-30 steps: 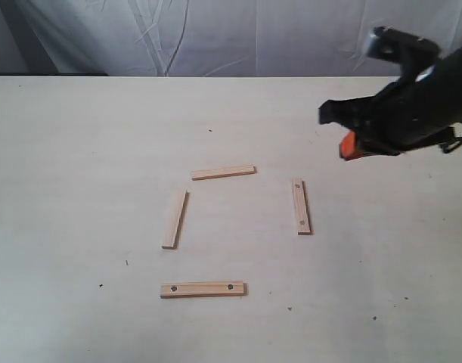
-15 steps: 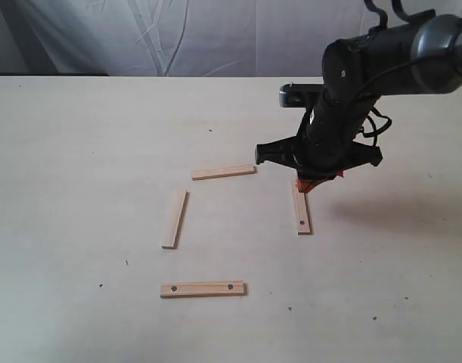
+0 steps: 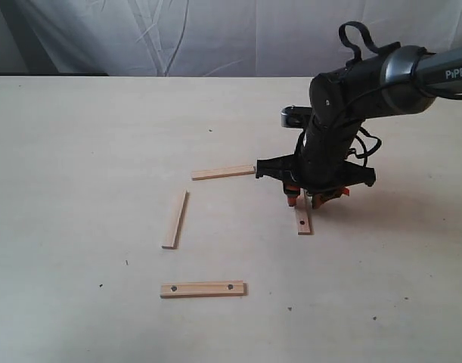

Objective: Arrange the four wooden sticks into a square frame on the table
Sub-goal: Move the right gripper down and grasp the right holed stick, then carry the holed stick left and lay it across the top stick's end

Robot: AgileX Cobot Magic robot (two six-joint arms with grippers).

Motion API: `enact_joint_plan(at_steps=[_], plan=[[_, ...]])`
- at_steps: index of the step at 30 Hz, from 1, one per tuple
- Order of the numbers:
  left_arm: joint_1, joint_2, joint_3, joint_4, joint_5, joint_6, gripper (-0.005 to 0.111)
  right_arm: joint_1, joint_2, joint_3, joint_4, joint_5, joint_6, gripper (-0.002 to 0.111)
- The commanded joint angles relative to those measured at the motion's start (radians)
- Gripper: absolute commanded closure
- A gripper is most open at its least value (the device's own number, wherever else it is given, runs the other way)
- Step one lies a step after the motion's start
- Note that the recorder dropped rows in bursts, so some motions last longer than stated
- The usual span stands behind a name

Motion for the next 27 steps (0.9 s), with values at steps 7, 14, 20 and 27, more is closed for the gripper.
enact_joint_plan(at_steps=[7, 14, 20, 27], plan=[[0.002, -0.005, 0.004, 0.008, -0.011, -0.005, 0.107, 0.0, 0.021, -0.007, 0.0, -0.002, 0.004, 0.089], [0.002, -0.005, 0.004, 0.008, -0.011, -0.005, 0.107, 0.0, -0.019, -0.042, 0.082, 0.026, -0.109, 0.108], [0.002, -0.005, 0.004, 0.008, -0.011, -0.005, 0.107, 0.049, -0.01, -0.159, 0.183, 0.028, -0.19, 0.108], [0.002, -0.005, 0.004, 0.008, -0.011, -0.005, 0.107, 0.104, 0.072, -0.29, 0.163, 0.057, -0.191, 0.108]])
